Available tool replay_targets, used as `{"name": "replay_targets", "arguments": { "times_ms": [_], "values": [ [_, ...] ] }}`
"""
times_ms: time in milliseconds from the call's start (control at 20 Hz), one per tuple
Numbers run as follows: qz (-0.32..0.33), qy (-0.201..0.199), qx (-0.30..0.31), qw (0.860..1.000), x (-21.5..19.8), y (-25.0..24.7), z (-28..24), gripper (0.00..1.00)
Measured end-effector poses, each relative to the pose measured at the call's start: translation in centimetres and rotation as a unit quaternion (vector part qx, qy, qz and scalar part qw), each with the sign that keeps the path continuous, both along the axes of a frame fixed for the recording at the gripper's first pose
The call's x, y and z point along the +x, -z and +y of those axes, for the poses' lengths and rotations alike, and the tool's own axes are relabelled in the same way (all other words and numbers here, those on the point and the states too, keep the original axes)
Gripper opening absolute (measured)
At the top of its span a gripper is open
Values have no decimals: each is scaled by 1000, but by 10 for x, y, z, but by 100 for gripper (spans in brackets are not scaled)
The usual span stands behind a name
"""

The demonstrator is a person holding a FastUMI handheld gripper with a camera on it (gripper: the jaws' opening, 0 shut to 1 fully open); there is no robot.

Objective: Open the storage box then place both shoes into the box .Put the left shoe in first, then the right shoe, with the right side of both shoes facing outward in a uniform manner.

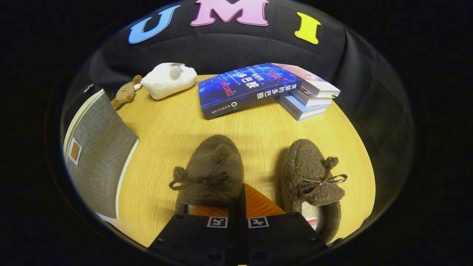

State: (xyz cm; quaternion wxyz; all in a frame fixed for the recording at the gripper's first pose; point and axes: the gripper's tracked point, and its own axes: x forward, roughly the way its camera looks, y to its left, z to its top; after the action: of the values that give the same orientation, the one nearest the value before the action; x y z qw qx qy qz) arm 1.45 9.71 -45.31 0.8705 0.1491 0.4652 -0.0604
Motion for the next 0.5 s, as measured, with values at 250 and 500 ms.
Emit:
{"name": "replay_targets", "arguments": {
  "times_ms": [250, 500],
  "values": [
    [-9, 35, 21, 999, -8, -26, -8, 5],
    [-16, 63, 17, 998, -8, -80, -16, 5]
  ]
}}
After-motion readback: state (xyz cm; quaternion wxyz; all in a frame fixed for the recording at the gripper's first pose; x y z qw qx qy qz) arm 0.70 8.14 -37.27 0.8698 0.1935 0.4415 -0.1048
